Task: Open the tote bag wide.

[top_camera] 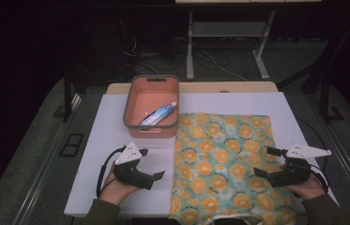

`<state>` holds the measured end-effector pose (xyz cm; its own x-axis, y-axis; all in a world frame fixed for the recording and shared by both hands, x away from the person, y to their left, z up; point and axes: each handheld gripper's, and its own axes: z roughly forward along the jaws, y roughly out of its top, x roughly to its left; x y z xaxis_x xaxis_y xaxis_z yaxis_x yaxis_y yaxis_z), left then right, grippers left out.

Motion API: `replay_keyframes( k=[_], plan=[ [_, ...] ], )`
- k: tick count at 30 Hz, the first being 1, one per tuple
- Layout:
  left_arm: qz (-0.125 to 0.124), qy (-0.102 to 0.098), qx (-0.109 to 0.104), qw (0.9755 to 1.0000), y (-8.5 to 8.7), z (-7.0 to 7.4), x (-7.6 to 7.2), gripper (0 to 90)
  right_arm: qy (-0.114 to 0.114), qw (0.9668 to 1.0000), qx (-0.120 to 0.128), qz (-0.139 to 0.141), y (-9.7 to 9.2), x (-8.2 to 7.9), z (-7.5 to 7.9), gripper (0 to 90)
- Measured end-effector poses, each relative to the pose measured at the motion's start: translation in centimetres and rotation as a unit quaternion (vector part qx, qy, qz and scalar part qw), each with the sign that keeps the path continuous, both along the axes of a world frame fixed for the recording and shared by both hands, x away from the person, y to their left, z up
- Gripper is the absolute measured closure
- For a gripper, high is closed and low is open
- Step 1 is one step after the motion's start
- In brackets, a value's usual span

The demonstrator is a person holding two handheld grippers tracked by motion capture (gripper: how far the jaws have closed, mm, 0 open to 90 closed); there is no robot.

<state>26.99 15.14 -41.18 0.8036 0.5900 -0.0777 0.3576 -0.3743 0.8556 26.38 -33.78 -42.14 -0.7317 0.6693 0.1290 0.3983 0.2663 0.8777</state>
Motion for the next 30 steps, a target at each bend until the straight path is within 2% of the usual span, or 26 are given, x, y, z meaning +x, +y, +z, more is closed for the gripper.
replay_keyframes(
  k=[7, 11, 16, 18, 19, 26, 30],
  plan=[
    [0.003, 0.009, 0.005, 0.9999, -0.3, -0.3, -0.1, 1.6, 0.000, 1.0000, 0.006, 0.001, 0.0, 0.3, 0.0, 1.6],
    [0.001, 0.009, 0.008, 0.9999, -0.8, -0.3, -0.2, 2.3, 0.000, 1.0000, -0.002, 0.001, 0.3, 0.3, 0.0, 1.6],
    [-0.003, 0.011, 0.013, 0.9999, -2.2, -0.5, -0.1, 3.8, -0.003, 1.0000, -0.007, 0.002, 0.5, 0.3, 0.0, 1.6],
    [-0.010, 0.015, 0.022, 0.9996, -3.2, -0.8, 0.1, 4.5, -0.001, 1.0000, -0.008, 0.002, 0.5, 0.4, 0.0, 1.6],
    [-0.010, 0.015, 0.022, 0.9996, -3.2, -0.8, 0.1, 4.7, -0.001, 1.0000, -0.007, 0.002, 0.5, 0.4, 0.0, 1.6],
    [-0.028, 0.041, 0.051, 0.9975, -5.6, -2.2, 0.5, 7.6, -0.001, 1.0000, -0.006, 0.001, 0.5, 0.5, 0.0, 1.6],
    [-0.028, 0.046, 0.052, 0.9972, -6.1, -2.5, 0.6, 10.3, -0.002, 1.0000, -0.008, 0.001, 0.5, 0.5, 0.0, 1.6]
  ],
)
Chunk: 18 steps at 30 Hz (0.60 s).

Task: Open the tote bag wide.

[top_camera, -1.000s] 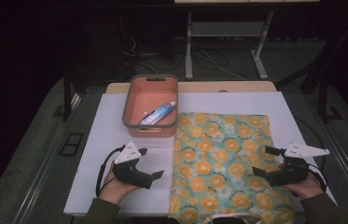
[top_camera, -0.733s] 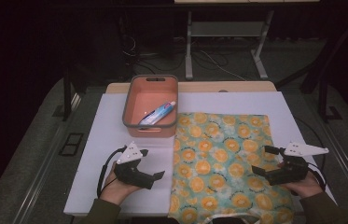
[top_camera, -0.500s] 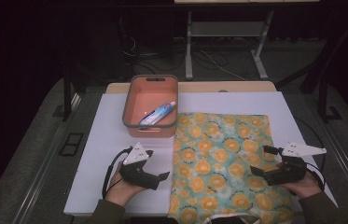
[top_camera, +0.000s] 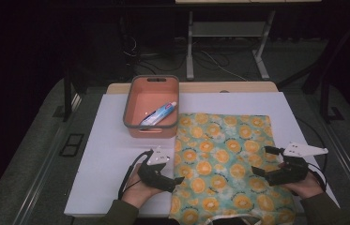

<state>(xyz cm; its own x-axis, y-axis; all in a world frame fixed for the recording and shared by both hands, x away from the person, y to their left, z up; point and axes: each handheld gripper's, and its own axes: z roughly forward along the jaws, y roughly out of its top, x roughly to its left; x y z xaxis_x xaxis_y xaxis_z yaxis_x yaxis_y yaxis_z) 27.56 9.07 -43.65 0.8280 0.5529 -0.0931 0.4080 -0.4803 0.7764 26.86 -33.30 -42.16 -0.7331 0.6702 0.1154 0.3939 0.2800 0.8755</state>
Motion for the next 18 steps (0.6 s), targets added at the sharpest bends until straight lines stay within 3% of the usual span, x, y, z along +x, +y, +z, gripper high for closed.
replay_keyframes(
  k=[14, 18],
  plan=[
    [-0.013, 0.032, 0.034, 0.9988, -1.2, -1.5, 0.2, 18.0, 0.000, 1.0000, -0.001, 0.001, 0.0, 0.0, 0.0, 1.6],
    [-0.013, 0.018, 0.044, 0.9988, -1.4, -1.6, 0.0, 25.1, -0.001, 1.0000, -0.001, 0.002, 0.0, 0.0, 0.0, 1.6]
  ],
)
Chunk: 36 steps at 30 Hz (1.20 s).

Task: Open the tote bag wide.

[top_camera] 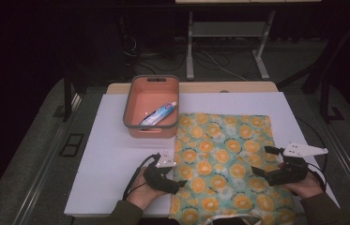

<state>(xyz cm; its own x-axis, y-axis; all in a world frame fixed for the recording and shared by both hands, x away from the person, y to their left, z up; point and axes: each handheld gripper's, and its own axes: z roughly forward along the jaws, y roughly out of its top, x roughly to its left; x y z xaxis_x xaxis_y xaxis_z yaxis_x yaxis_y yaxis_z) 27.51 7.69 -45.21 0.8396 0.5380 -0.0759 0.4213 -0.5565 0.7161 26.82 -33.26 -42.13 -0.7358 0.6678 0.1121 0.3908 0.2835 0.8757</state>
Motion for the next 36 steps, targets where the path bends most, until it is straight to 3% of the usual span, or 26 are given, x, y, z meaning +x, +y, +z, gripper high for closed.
replay_keyframes(
  k=[7, 15, 21, 25, 31, 36],
  plan=[
    [-0.011, -0.024, 0.013, 0.9996, -0.4, 0.1, -0.3, 55.2, 0.000, 1.0000, 0.000, 0.001, 0.0, 0.0, 0.0, 1.7],
    [-0.022, -0.022, 0.009, 0.9995, -0.7, 0.2, -0.3, 86.9, 0.000, 1.0000, -0.001, 0.001, 0.0, 0.0, 0.0, 1.7],
    [-0.021, -0.026, 0.012, 0.9993, -0.8, 0.4, 0.0, 89.4, 0.000, 1.0000, 0.000, -0.001, 0.0, 0.0, 0.0, 1.6],
    [-0.014, -0.037, 0.002, 0.9992, -0.9, 0.9, 1.1, 89.5, -0.003, 1.0000, 0.001, -0.001, 0.0, 0.0, 0.1, 1.7],
    [0.008, -0.047, -0.001, 0.9989, -1.7, 1.1, 4.2, 89.5, -0.004, 1.0000, -0.001, -0.002, 0.1, 0.0, 0.1, 1.7],
    [0.029, -0.055, 0.013, 0.9979, -2.3, 0.8, 7.0, 89.5, -0.004, 1.0000, -0.001, -0.002, 0.0, 0.0, 0.0, 1.6]
  ],
)
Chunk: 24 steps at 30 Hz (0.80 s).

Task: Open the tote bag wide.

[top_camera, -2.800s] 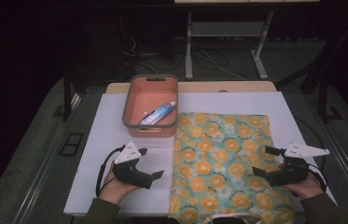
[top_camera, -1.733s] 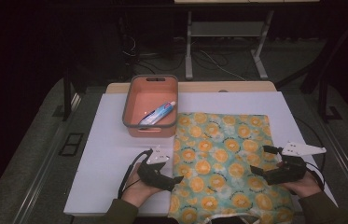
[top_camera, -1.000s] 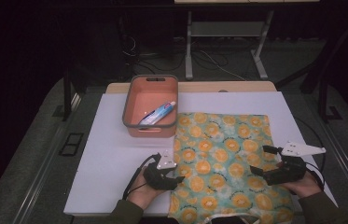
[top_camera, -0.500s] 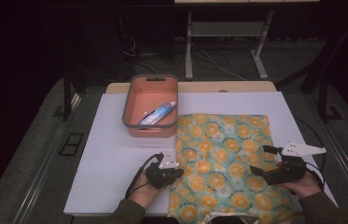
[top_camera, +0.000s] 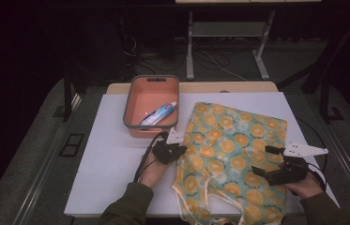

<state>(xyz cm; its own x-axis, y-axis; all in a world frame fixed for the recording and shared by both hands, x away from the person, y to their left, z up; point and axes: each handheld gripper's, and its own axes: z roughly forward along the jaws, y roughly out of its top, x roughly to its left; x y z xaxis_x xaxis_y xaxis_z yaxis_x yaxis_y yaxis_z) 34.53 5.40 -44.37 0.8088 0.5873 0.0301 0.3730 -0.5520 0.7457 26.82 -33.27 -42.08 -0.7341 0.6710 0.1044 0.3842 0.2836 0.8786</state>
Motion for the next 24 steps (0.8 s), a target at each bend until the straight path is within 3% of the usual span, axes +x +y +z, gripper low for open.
replay_keyframes(
  k=[5, 7, 9, 10, 11, 12, 16, 19, 20, 23, 24],
  plan=[
    [0.019, -0.001, -0.006, 0.9998, -0.1, 0.0, 1.1, 87.9, -0.001, 1.0000, 0.000, -0.001, 0.0, 0.0, 0.0, 1.6],
    [0.025, -0.002, -0.005, 0.9997, 0.1, 0.3, 0.8, 70.6, 0.000, 1.0000, 0.000, -0.001, 0.0, -0.1, 0.0, 1.6],
    [0.031, 0.003, -0.019, 0.9993, 0.7, 0.9, 0.2, 62.2, 0.000, 1.0000, 0.000, -0.002, 0.0, -0.1, 0.0, 1.7],
    [0.032, 0.005, -0.028, 0.9991, 1.0, 1.2, -0.2, 62.2, 0.000, 1.0000, 0.000, -0.002, 0.0, -0.1, 0.0, 1.7],
    [0.033, 0.006, -0.032, 0.9989, 1.3, 1.4, -0.7, 53.0, -0.001, 1.0000, -0.001, -0.001, 0.0, -0.1, 0.0, 1.7],
    [0.032, 0.010, -0.037, 0.9988, 1.7, 1.7, -1.2, 49.5, -0.001, 1.0000, -0.001, -0.001, 0.0, -0.1, 0.0, 1.6],
    [0.023, 0.037, -0.055, 0.9975, 2.9, 1.7, -3.7, 39.6, -0.002, 1.0000, -0.003, -0.002, 0.0, -0.1, 0.0, 1.6],
    [0.012, 0.062, -0.050, 0.9967, 3.5, 1.0, -5.3, 38.6, -0.001, 1.0000, -0.005, -0.002, 0.1, -0.1, 0.0, 1.7],
    [0.006, 0.083, -0.043, 0.9956, 3.6, 0.2, -6.1, 39.0, -0.003, 1.0000, -0.006, -0.001, 0.1, -0.1, 0.0, 1.7],
    [-0.006, 0.091, -0.027, 0.9955, 3.3, -0.3, -6.8, 43.2, -0.003, 1.0000, -0.006, -0.001, 0.2, -0.1, 0.0, 1.7],
    [-0.006, 0.091, -0.027, 0.9955, 3.3, -0.3, -6.8, 49.4, -0.003, 1.0000, -0.006, -0.001, 0.2, -0.1, 0.0, 1.7]
  ],
)
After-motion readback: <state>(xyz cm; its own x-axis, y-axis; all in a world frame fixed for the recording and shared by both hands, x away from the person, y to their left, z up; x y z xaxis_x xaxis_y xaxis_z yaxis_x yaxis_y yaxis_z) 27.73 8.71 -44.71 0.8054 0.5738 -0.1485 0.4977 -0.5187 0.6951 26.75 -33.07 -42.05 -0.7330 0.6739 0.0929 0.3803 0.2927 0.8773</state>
